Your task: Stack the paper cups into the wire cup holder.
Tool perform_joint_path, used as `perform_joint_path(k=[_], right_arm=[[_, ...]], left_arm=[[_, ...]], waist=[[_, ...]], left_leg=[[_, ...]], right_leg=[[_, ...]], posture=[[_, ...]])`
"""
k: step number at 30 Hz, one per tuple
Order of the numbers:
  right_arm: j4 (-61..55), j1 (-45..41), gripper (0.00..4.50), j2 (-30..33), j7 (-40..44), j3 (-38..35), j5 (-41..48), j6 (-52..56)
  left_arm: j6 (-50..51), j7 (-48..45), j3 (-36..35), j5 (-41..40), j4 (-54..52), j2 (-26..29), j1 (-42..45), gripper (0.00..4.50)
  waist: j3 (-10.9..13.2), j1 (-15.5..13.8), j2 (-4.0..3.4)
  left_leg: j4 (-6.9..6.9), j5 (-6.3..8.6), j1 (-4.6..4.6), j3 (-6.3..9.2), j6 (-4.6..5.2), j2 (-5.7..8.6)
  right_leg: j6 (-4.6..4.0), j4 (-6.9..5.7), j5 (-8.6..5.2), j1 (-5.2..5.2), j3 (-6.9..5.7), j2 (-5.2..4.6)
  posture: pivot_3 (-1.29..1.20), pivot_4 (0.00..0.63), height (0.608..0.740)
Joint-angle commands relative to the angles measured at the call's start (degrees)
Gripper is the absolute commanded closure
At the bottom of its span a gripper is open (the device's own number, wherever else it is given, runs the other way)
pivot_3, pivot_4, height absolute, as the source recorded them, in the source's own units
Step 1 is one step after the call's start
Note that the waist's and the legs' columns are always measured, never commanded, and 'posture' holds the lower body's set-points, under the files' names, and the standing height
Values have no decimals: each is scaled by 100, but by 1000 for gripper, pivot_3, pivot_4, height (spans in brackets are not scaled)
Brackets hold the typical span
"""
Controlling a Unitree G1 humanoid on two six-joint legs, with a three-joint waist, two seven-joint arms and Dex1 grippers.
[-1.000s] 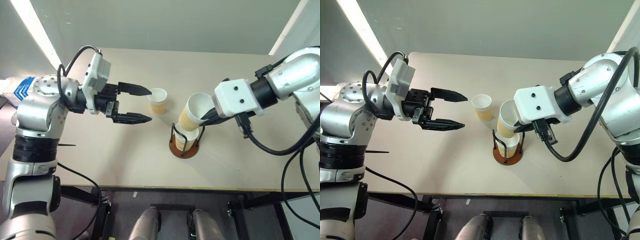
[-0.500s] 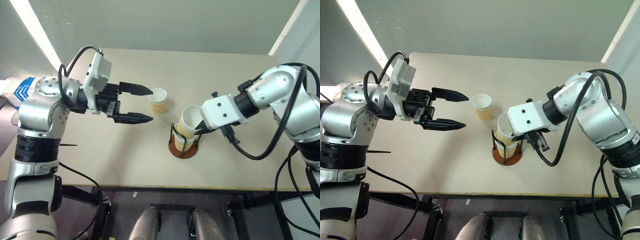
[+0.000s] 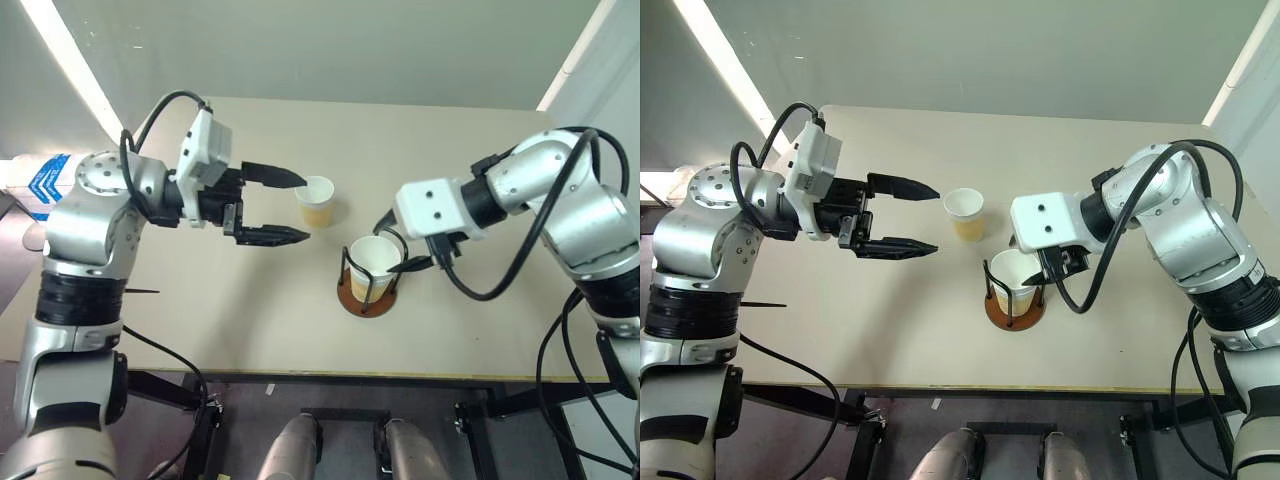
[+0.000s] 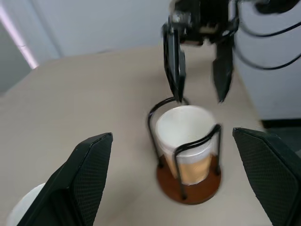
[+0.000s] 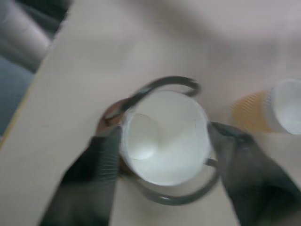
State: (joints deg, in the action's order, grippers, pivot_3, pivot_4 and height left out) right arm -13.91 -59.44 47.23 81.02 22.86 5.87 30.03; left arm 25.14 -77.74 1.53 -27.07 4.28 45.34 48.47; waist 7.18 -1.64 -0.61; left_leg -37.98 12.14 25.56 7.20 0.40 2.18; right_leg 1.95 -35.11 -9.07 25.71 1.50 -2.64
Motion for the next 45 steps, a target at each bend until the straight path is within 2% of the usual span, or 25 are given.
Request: perform_joint_path(k=[1,4,7,12,17,22,36,45], right_arm=[[-192,-221,563,9,-351,-984,576,833],[-241,-289,563,-33,-723,-1603,1040,1679],[-387,-321,563,-189,-1375,-2782,1768,2917],[-1010,62,563,-342,-2034,-3689,2639,3965],[-1618,629,563,-358,-2448,-4174,3345,4431],[-1905,870,563,-315,-2797,-4311,3855,4538],[-1967,1211,563,22,-3410,-4329,4663,4159],[-1805,1284,563,256,-3677,-4333,5044,4026]], left_arm=[[-786,857,79,808,359,-250,342,0],[-1487,1234,247,1431,660,-340,409,0],[-2280,1587,673,2254,1106,-471,663,0],[-3152,1705,1269,3172,1843,-627,1142,0],[-3619,1424,1786,3666,2439,-829,1542,0],[-3920,1351,2056,4028,2982,-962,1738,0],[-4713,2389,2476,5087,5094,-1699,2671,0],[-4932,2769,2648,5496,5751,-1917,2893,0]], waist=[[0,-14,0],[0,-7,0],[0,-9,0],[-1,-30,2],[0,-26,1],[0,-25,1],[0,-49,1],[0,-61,1]], left_leg=[[0,-1,1,0,0,0],[-2,-4,2,-2,-1,1],[1,-21,2,-2,-34,2],[9,-24,5,-1,-47,3],[4,-23,28,-2,-48,5],[2,-22,38,-1,-47,5],[-6,-14,43,-4,-24,7],[-12,-17,47,-13,-28,8]], right_leg=[[-1,0,1,0,0,0],[-1,5,3,-1,2,0],[0,7,3,1,3,1],[3,8,5,6,2,2],[34,11,21,24,6,2],[65,11,38,34,6,2],[92,13,53,33,8,2],[108,17,53,33,12,2]], posture=[[0,150,740],[0,150,740],[0,150,740],[0,150,740],[0,150,740],[0,150,740],[0,150,740],[0,150,740]])
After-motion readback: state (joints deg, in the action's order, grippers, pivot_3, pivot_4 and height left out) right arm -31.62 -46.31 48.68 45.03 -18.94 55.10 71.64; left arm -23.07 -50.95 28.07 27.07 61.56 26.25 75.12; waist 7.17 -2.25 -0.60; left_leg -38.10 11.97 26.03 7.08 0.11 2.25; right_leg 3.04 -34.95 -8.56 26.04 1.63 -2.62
